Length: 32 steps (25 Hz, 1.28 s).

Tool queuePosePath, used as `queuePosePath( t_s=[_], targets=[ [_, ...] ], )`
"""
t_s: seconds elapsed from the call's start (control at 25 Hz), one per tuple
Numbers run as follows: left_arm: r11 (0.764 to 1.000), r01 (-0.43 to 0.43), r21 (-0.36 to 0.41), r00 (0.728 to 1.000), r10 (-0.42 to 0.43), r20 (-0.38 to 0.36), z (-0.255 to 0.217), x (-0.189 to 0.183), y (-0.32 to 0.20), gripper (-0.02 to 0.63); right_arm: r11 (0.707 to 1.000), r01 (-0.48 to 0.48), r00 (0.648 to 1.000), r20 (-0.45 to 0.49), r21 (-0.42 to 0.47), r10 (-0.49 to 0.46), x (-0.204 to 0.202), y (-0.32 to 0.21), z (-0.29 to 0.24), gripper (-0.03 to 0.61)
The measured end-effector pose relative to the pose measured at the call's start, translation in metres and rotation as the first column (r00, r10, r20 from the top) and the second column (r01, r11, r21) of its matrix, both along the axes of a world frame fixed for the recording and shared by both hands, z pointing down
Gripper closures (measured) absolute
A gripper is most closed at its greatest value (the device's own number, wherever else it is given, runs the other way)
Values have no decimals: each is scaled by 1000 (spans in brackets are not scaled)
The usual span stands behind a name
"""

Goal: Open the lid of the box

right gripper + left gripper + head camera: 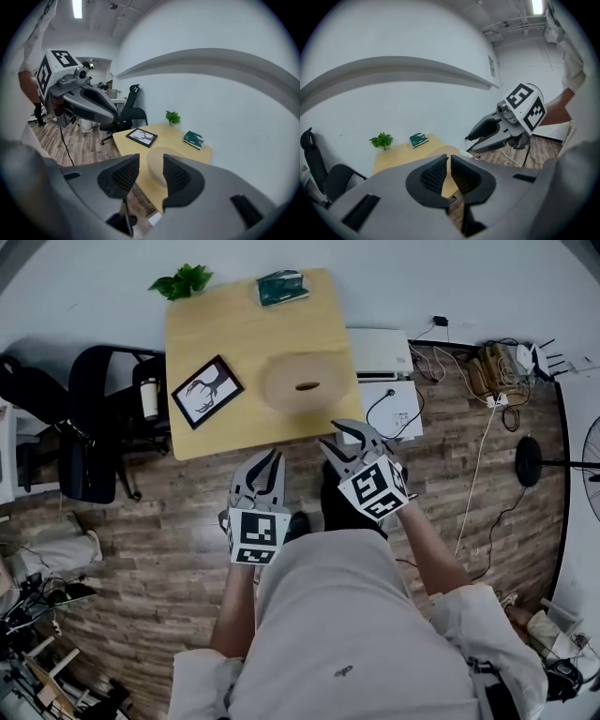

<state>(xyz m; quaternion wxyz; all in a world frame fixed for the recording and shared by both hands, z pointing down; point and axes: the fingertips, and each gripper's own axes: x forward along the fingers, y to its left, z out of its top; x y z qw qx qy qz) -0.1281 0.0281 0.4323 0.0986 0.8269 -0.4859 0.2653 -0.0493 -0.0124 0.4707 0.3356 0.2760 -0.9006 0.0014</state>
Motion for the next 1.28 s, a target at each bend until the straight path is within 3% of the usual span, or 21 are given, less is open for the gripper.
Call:
queuePosePath(
  t_s=[0.32,0.64,1.28],
  targets=[
    [996,87,-27,996,-87,5,9,-4,-34,604,988,153,981,-120,0,-152,-14,-39,38,402],
    [983,174,-61,985,-173,23,20,-8,-51,604,958,287,928,-245,-18,-282,-19,-62,91,394],
    [948,294,-120,956,-293,31,37,-5,-56,604,915,398,847,-357,-69,-395,-20,-82,151,377]
  ],
)
